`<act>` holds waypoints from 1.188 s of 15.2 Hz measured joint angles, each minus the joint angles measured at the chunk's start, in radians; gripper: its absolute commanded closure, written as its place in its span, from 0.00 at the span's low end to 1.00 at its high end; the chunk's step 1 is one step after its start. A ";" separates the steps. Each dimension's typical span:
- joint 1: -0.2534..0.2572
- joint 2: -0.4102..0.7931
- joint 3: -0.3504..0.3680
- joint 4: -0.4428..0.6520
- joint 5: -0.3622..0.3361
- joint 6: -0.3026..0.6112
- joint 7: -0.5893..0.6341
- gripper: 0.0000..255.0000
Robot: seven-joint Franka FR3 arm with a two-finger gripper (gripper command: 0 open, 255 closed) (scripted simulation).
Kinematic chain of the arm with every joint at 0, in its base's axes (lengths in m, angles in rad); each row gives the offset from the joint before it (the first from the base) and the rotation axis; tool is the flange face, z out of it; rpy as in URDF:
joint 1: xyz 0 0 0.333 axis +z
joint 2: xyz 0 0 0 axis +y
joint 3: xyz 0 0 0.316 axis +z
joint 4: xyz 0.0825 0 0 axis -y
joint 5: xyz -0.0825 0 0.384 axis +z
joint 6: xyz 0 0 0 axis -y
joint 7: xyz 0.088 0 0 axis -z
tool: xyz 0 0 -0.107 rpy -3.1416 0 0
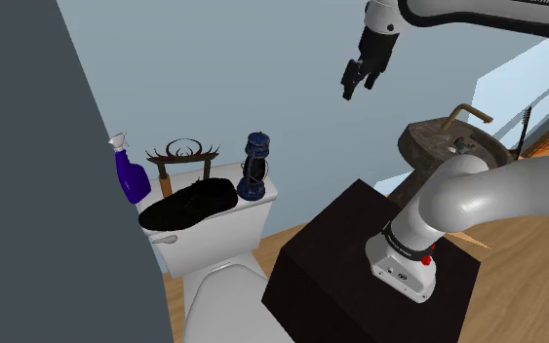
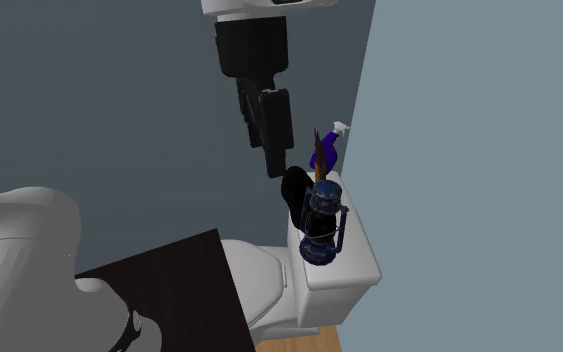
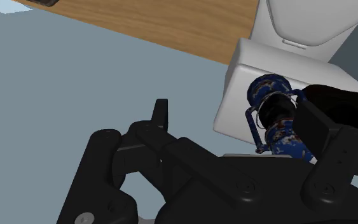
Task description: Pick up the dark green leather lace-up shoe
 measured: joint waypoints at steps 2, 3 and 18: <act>0.002 0.007 0.006 -0.010 0.005 0.017 0.010 0.00; 0.006 0.011 0.015 -0.025 0.013 0.038 0.026 0.00; 0.062 0.307 0.206 -0.160 0.114 0.515 0.320 0.00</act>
